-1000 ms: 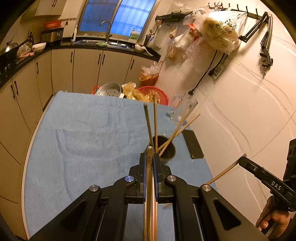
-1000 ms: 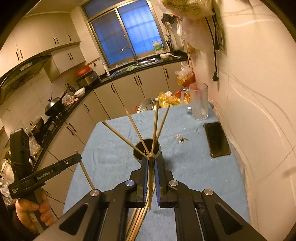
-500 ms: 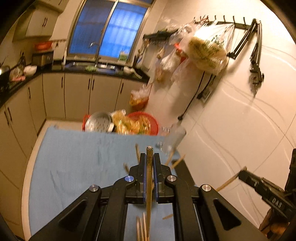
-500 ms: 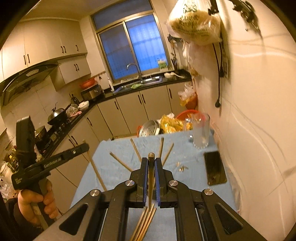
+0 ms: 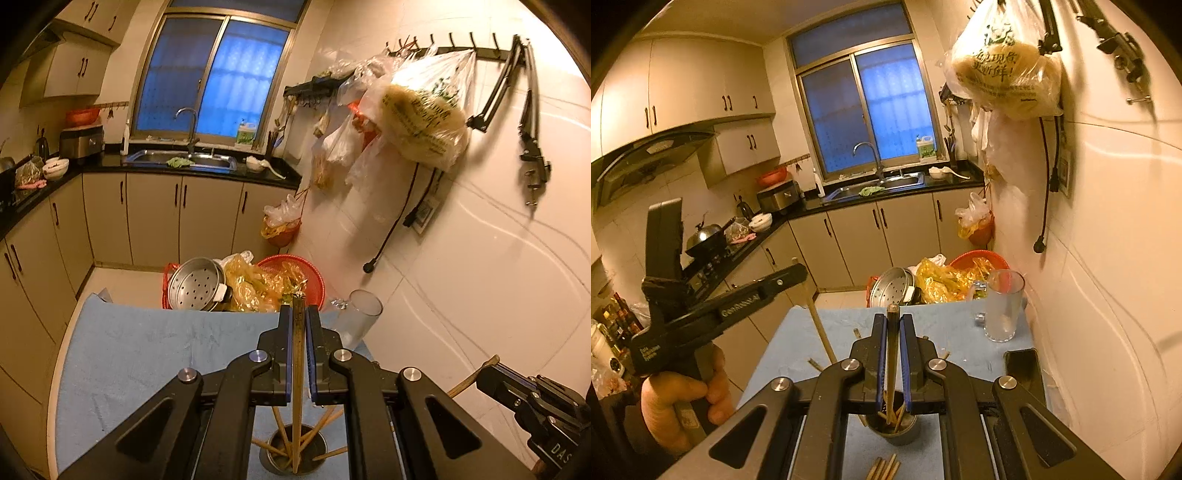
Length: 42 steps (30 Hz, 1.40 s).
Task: Organize utensils
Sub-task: 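Lower both chopsticks into the black cup and open both tools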
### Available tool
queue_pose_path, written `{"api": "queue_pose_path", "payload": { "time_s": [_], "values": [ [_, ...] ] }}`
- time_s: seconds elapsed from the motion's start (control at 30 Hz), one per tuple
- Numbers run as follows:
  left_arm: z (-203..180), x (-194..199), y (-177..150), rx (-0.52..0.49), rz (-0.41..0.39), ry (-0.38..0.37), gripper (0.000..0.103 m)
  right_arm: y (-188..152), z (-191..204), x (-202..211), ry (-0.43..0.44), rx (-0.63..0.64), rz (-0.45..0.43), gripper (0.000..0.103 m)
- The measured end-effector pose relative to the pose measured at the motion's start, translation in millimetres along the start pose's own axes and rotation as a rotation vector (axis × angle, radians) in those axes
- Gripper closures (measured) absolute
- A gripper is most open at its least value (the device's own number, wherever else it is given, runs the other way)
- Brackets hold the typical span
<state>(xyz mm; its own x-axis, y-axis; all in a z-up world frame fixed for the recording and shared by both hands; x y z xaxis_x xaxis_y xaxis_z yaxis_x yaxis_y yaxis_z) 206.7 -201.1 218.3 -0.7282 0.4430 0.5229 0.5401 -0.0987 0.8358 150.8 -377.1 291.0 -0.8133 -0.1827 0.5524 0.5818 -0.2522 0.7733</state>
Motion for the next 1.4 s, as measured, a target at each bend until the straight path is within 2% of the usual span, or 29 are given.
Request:
{"api": "queue_pose_path", "payload": {
  "time_s": [0.27,0.73,0.9,1.0,1.07,1.13,1.17,1.23,1.4],
  "values": [
    [11.5,-30.1,-18.2,0.027,0.053,0.015,0.096,-8.2,-7.3,-41.0,-0.014,0.014,0.080,0.095],
    [8.4,-58.2,-50.4,0.017,0.148,0.011,0.096,-37.2,-21.9,-77.5,-0.041,-0.001,0.176,0.095],
    [9.8,-56.9,-58.8,0.034,0.171,0.010,0.095,-39.5,-26.6,-80.5,-0.057,-0.022,0.178,0.088],
    [10.7,-52.6,-57.0,0.042,0.169,0.008,0.085,-37.8,-28.6,-78.3,-0.070,-0.033,0.170,0.077],
    [11.5,-46.4,-54.3,0.049,0.152,0.009,0.060,-36.7,-29.0,-74.4,-0.078,-0.039,0.158,0.072],
    [13.1,-36.3,-51.9,0.060,0.126,0.018,0.044,-36.8,-29.2,-70.9,-0.081,-0.043,0.153,0.065],
    [14.4,-30.5,-50.9,0.066,0.111,0.024,0.040,-37.5,-29.0,-67.5,-0.082,-0.046,0.149,0.062],
    [17.4,-18.6,-50.9,0.074,0.088,0.037,0.034,-38.8,-29.0,-61.6,-0.081,-0.048,0.140,0.049],
    [27.4,11.9,-66.0,0.078,0.074,0.077,0.031,-50.3,-33.6,-45.1,-0.092,-0.053,0.132,0.043]
  ]
}}
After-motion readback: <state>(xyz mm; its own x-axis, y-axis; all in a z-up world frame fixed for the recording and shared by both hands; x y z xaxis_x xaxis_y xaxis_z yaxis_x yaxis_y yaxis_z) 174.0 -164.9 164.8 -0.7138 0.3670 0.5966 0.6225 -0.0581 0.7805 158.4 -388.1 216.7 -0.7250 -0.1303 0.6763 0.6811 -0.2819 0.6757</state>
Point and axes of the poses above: each gripper's, at about its wrist camera, not at the fingertips, and x roughly against the way its jaws point, z to its left, y to its top, the point moved 4 cm from there along -x, roughly the way its jaws point, and after that the axes turned 9 degrees about -x, right-handed, at the moved point
